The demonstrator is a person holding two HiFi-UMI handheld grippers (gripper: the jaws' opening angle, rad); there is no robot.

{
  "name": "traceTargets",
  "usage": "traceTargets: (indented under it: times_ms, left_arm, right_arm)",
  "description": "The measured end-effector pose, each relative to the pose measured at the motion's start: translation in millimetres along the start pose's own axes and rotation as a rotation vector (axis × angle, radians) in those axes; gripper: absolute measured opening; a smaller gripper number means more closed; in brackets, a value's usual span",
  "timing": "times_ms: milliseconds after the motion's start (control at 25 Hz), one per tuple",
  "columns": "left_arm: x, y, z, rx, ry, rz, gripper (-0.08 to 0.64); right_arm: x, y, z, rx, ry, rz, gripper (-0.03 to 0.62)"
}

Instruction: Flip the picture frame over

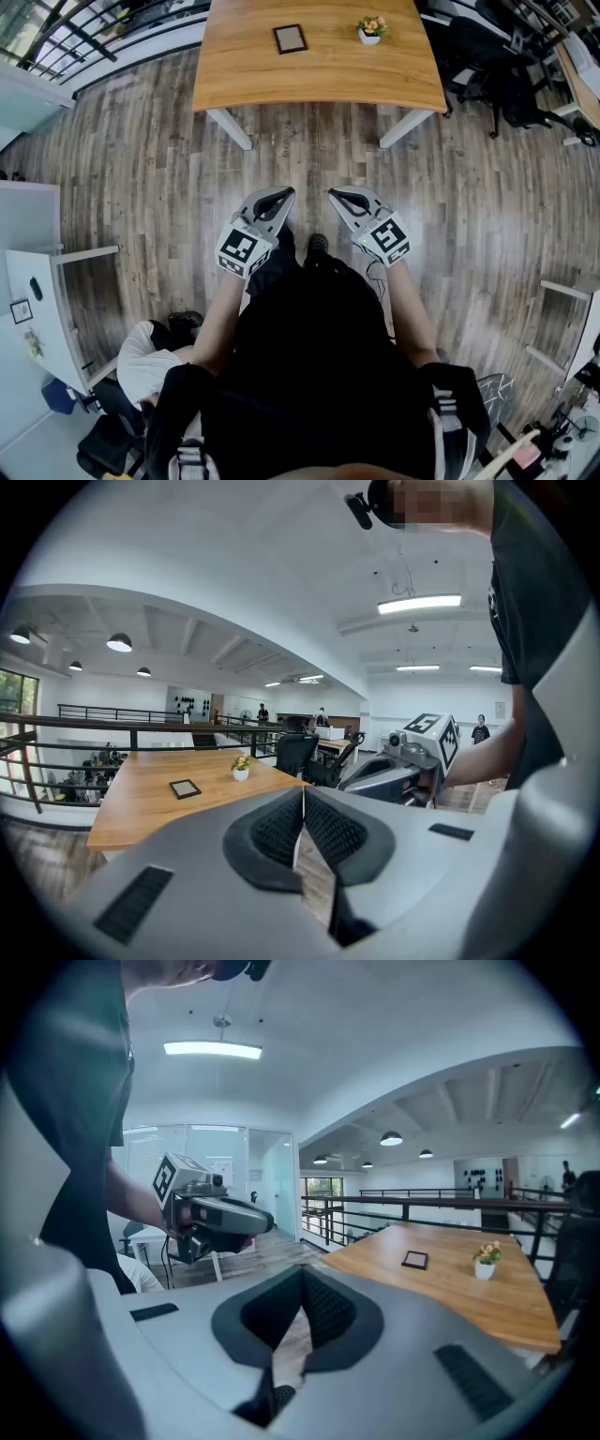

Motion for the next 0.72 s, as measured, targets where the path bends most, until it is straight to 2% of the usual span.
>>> traceTargets:
  times_ms: [240, 440, 640, 720]
  left_arm:
    - [-2.3, 10.8, 10.7, 0.014, -0.017, 0.024, 0.023]
    - [-1.4, 14.7, 8.0, 0.011, -0.014, 0.040, 0.023]
    - [-5.5, 21.9, 6.3, 0.001, -0.014, 0.058, 0.023]
    - [-6.4, 26.8, 5.3, -0.005, -0.013, 0.065, 0.023]
  right_arm:
    - [10.9, -3.7, 25.1, -0.022, -0.057, 0.004, 0.006]
    - [9.7, -11.7, 16.9, -0.034, -0.022, 0.007, 0.006]
    - [14.0, -11.0, 21.4, 0.019, -0.052, 0.046, 0.008]
    - [19.5, -13.6, 18.6, 0.007, -0.029, 0.042, 0.008]
Point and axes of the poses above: the fingertips, and each gripper's own axes: x forward along the fingers, y to its left, z out of its top, the point moved 1 cm from there along -x, backward along the fingers, and after that the axes turned 2 degrees about x, right-handed, at the moved point
